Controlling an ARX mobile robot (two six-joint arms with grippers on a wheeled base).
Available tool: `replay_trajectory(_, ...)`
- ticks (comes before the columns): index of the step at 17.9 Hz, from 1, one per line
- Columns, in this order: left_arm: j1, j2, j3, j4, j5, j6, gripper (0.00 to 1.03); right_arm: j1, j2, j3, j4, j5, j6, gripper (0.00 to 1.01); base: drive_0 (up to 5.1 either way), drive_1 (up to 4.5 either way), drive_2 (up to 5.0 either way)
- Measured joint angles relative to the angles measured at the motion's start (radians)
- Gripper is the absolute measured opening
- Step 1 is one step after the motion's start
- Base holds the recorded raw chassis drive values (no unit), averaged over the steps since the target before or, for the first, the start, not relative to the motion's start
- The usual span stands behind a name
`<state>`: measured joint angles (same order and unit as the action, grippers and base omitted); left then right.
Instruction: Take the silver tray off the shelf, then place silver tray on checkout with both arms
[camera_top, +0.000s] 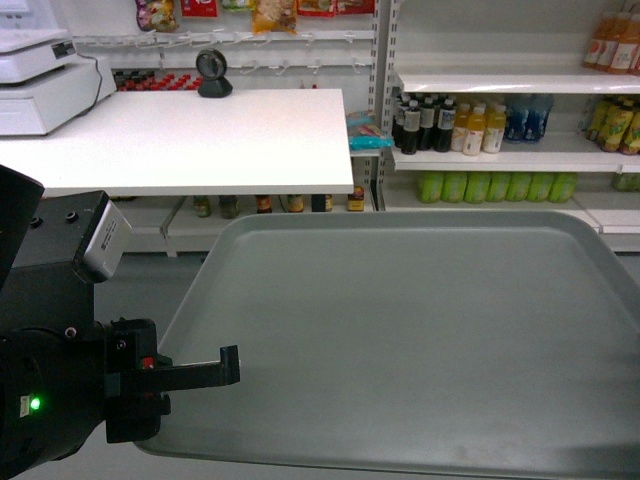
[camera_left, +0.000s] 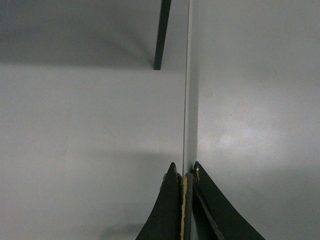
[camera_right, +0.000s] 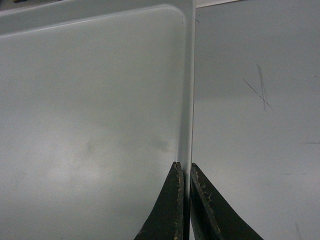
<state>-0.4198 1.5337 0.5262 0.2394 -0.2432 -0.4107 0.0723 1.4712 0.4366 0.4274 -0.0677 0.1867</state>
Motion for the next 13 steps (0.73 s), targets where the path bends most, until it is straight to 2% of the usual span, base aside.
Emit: replay_trajectory(13, 0.0, 0.0, 0.0, 0.002, 0.0, 0.0, 0.03, 0.0, 0.0, 0.0, 0.0, 0.0, 0.0, 0.02, -5.1, 2.37, 2.4)
